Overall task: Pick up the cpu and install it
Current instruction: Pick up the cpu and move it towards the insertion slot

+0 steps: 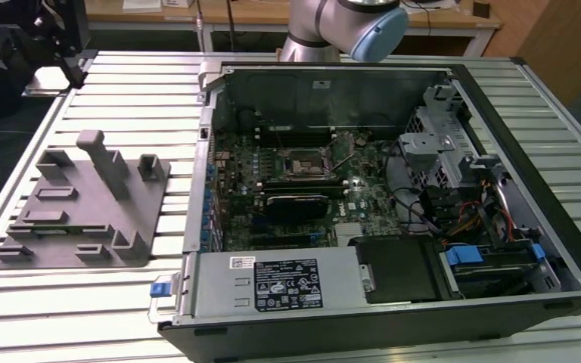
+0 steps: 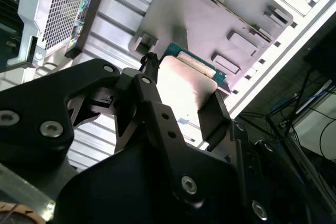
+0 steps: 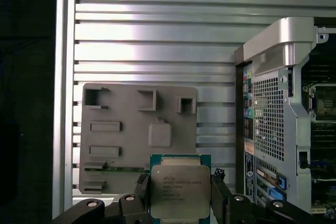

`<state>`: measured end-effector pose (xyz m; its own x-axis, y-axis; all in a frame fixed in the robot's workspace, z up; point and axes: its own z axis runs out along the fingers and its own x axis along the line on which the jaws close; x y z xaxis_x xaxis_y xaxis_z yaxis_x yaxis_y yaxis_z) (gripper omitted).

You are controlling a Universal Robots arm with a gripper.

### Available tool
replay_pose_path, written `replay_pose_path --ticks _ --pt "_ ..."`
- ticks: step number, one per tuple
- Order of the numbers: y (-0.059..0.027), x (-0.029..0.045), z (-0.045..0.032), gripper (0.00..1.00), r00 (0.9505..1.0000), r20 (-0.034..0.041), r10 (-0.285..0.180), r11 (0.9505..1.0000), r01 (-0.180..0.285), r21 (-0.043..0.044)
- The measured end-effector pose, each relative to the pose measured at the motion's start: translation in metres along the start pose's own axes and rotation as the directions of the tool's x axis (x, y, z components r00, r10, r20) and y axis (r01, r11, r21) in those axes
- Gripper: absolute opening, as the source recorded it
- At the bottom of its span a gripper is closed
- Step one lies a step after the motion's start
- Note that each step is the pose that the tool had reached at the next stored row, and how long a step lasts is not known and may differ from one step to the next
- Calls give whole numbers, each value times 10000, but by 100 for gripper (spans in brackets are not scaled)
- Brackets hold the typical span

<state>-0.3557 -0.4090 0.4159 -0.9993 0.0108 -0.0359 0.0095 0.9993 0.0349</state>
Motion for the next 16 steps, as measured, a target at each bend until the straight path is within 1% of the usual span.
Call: replay_pose_path --ticks 16 --pt "4 -236 8 55 10000 -1 0 10000 0 0"
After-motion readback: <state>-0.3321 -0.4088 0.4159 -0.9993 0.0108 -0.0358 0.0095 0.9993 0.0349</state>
